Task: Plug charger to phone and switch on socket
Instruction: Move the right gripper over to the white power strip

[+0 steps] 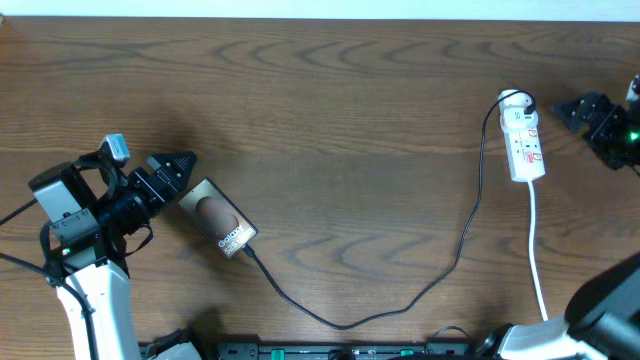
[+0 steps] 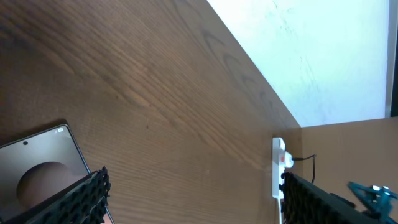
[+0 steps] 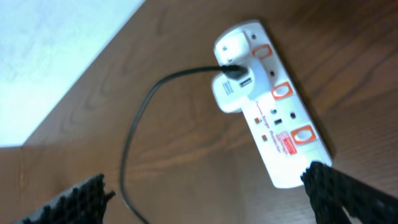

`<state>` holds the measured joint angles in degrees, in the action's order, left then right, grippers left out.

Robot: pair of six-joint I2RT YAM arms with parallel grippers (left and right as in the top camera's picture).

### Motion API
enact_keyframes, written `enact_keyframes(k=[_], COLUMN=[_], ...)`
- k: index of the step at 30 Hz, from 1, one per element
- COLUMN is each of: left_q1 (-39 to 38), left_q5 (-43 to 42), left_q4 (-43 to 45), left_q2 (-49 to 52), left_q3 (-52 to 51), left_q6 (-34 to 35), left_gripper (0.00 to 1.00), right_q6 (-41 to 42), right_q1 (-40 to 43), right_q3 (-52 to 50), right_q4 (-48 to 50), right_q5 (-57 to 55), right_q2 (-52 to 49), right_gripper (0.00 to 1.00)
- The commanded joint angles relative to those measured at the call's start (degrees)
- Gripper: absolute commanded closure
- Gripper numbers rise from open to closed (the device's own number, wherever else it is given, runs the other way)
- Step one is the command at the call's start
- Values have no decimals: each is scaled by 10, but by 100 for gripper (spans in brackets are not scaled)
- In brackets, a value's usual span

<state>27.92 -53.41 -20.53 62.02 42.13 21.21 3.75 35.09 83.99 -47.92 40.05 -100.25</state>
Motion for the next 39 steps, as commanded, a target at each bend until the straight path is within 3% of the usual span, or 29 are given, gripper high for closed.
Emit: enact_keyframes(k=[1, 8, 15, 28, 39], left_q1=[0, 0, 0, 0, 0], left_q5=[5, 5, 5, 5, 5], left_q4=[1, 1, 1, 0, -6], left_q2=[-3, -3, -3, -3, -3], left_q3=[2, 2, 2, 2, 2], left_q6=[5, 5, 5, 5, 5], left_gripper=[14, 14, 14, 14, 14], right_q6=[-74, -125, -196, -259, -243], right_q1=[1, -18, -36, -71, -101], right_q3=[65, 214, 237, 237, 237], right_q4=[-34, -160, -180, -154, -97], right_q5=[28, -75, -91, -114, -110], right_q2=[-59, -178, -237, -274, -274], right_gripper=[1, 1, 1, 1, 1])
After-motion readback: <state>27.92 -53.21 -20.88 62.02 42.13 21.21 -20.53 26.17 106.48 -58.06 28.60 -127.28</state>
